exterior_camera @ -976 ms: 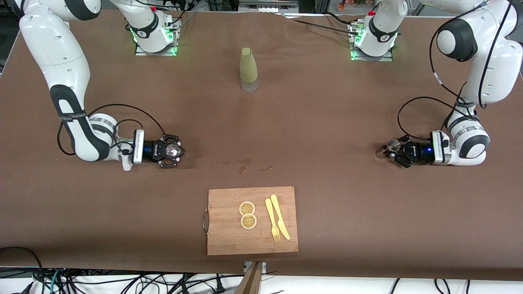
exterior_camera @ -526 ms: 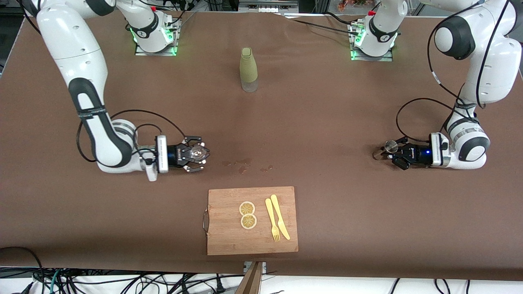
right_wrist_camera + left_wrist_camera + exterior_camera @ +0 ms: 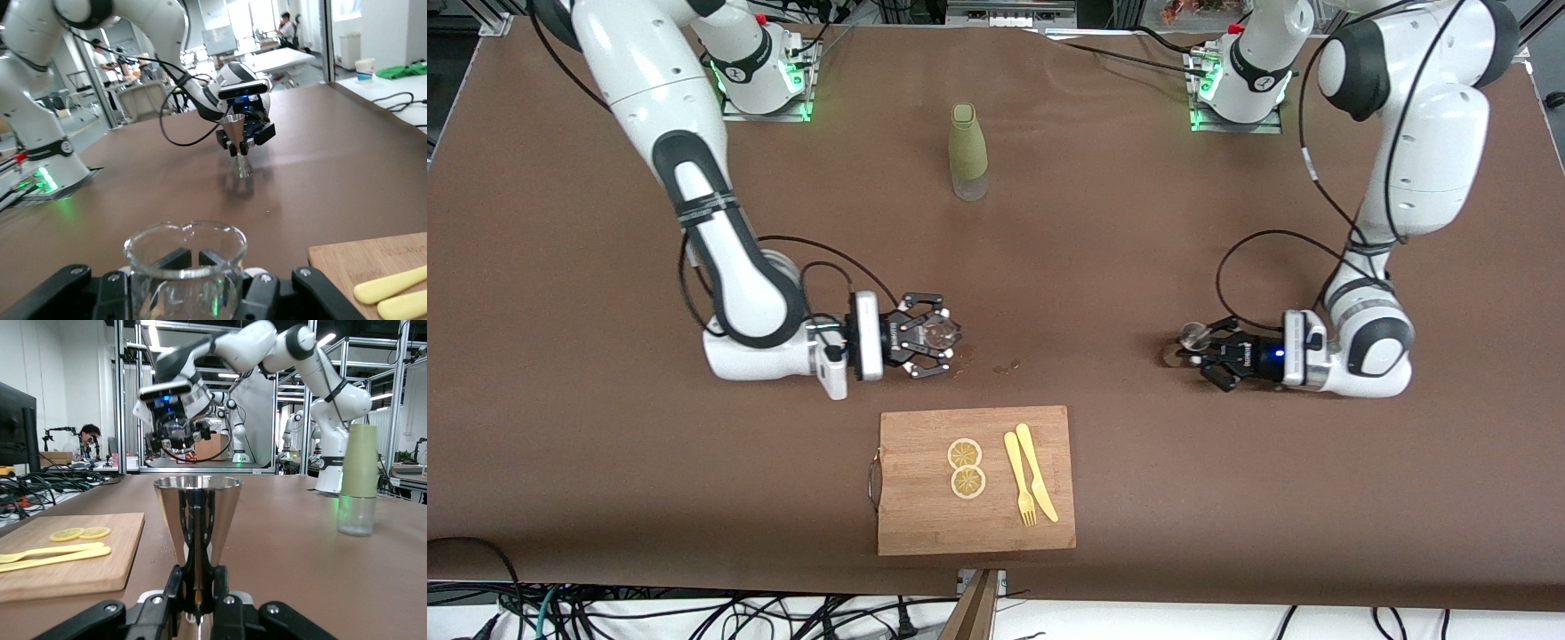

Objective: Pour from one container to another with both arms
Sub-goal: 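Lift the glass cup with the right gripper toward the jigger held by the left gripper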

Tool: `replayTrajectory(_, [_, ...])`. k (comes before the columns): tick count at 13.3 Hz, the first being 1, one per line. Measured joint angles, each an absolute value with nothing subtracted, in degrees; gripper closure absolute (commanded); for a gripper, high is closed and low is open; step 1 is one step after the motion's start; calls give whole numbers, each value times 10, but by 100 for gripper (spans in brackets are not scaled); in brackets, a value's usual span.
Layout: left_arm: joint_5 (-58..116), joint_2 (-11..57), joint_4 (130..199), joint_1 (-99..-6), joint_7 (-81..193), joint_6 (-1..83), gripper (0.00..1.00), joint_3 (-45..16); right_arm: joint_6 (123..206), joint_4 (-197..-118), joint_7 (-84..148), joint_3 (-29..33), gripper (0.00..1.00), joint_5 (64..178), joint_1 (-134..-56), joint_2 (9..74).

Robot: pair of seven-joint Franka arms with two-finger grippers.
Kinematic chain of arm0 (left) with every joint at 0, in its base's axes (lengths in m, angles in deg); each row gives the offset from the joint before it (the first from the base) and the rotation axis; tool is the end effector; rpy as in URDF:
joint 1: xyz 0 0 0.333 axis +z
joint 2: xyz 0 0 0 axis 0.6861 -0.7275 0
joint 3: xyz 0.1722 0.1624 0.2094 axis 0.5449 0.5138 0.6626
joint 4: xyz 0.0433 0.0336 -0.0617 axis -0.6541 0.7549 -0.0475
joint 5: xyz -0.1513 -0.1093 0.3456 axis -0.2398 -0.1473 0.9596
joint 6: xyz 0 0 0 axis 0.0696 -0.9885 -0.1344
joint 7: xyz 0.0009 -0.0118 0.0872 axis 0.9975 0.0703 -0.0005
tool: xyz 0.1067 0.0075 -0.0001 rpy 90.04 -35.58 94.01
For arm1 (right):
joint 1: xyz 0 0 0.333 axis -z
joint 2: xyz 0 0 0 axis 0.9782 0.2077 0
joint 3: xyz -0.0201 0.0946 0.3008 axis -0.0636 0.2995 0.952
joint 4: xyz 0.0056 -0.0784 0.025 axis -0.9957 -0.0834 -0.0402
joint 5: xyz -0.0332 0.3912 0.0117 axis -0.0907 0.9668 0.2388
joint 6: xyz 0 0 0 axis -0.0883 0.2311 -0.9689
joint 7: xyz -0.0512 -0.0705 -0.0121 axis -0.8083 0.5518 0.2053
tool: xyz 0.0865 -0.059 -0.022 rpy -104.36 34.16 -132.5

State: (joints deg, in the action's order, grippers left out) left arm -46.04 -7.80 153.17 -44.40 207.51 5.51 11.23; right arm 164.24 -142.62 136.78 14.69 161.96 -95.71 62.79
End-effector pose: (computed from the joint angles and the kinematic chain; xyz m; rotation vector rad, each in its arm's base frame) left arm 0.6328 -0.0590 0.0994 1.1539 -1.2856 1.1002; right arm 0.6397 0.3405 0.2400 -1.4659 -1.3422 -0.7636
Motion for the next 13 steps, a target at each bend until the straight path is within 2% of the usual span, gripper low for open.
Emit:
replayTrajectory(6, [-571, -83, 1533, -551, 2055, 138, 100, 100, 1808, -1397, 1247, 147, 99, 1612, -1058, 615])
replayTrajectory(13, [-624, -87, 1533, -599, 2049, 179, 100, 95, 1882, -1393, 1106, 146, 99, 1466, -1093, 615])
